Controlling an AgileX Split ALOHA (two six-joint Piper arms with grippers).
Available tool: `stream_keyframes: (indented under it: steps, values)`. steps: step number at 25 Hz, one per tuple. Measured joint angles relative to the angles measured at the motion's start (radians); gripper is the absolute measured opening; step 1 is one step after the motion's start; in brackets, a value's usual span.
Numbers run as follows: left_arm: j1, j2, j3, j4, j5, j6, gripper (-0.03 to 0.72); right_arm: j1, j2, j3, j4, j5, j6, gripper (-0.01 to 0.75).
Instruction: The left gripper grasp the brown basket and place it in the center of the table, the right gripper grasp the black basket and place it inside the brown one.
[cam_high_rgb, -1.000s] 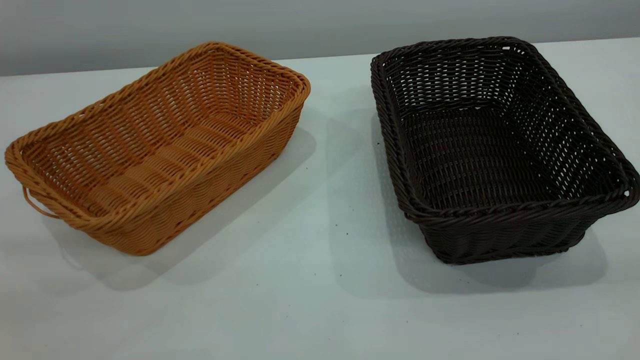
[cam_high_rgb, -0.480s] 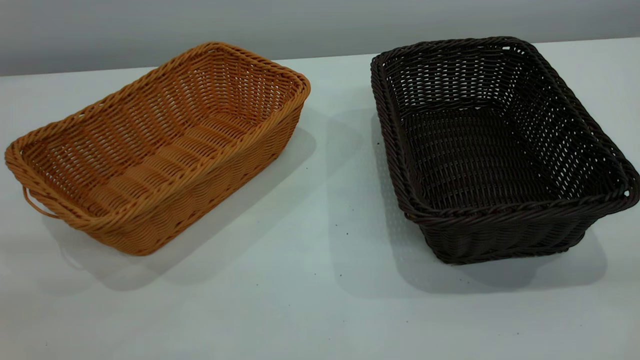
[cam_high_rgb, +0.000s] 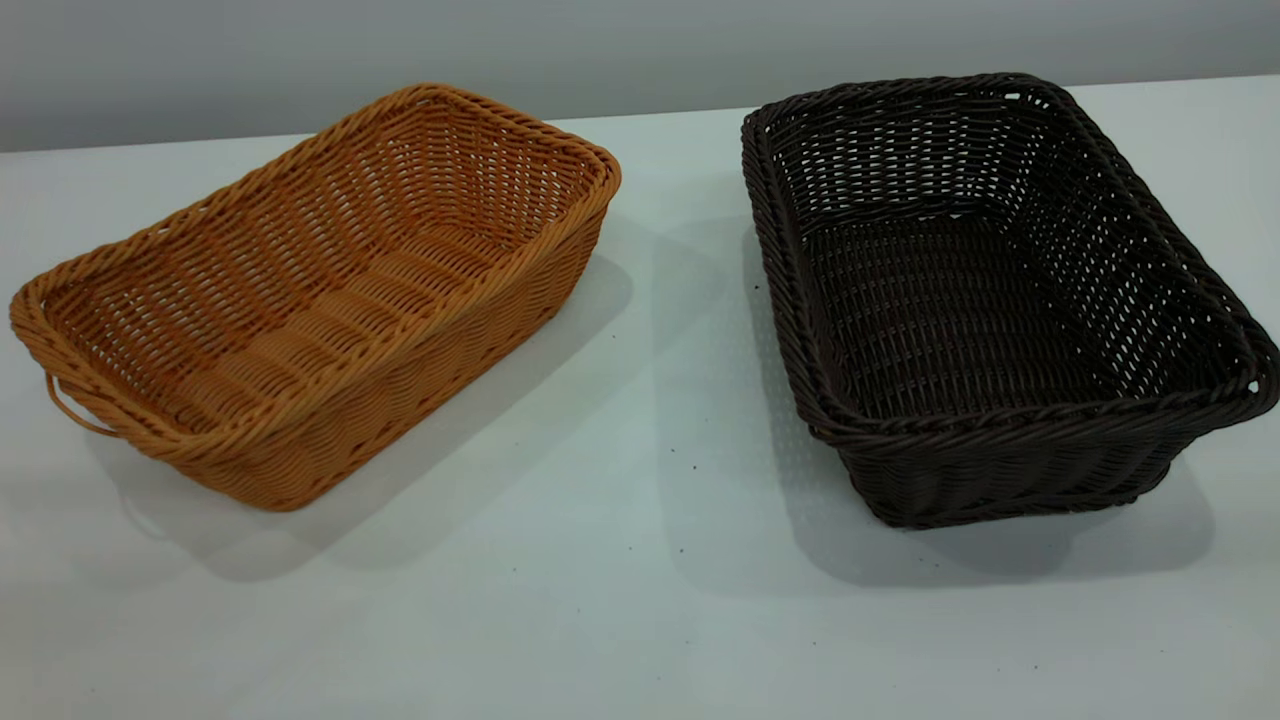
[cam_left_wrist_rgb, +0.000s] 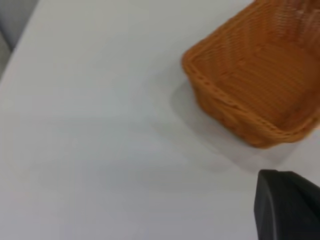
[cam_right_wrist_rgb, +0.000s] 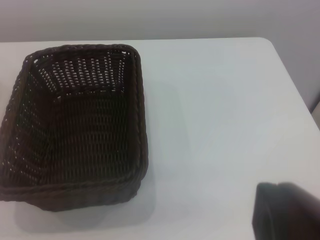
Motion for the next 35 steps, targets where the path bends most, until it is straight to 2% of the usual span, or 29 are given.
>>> stream_keyframes:
  steps: [4, 8, 14, 17, 19, 24, 30, 35]
  values:
    - [-0.001, 0.000, -0.004, -0.051, -0.019, 0.047, -0.001, 0.000, 0.000, -0.004, 0.025, -0.001, -0.001, 0.009]
    - [-0.006, 0.026, -0.038, -0.166, -0.049, 0.098, 0.033, 0.000, 0.002, -0.028, 0.090, 0.010, -0.015, 0.068]
    - [-0.009, 0.134, -0.101, -0.302, -0.060, 0.260, 0.234, 0.000, 0.110, -0.093, 0.194, 0.056, -0.053, 0.260]
    - [-0.009, 0.184, -0.111, -0.286, -0.087, 0.317, 0.337, 0.001, 0.184, -0.131, 0.273, 0.088, -0.043, 0.349]
    - [-0.009, 0.221, -0.111, -0.247, -0.098, 0.328, 0.376, 0.001, 0.235, -0.145, 0.341, 0.075, -0.043, 0.387]
    - [-0.012, 0.289, -0.111, -0.237, -0.100, 0.328, 0.396, 0.001, 0.337, -0.145, 0.505, 0.054, -0.044, 0.407]
    - [-0.072, 0.408, -0.153, -0.240, -0.102, 0.327, 0.396, 0.001, 0.445, -0.145, 0.706, -0.019, -0.067, 0.406]
    - [-0.091, 0.541, -0.155, -0.239, -0.133, 0.325, 0.396, 0.001, 0.519, -0.137, 0.744, -0.071, -0.020, 0.399]
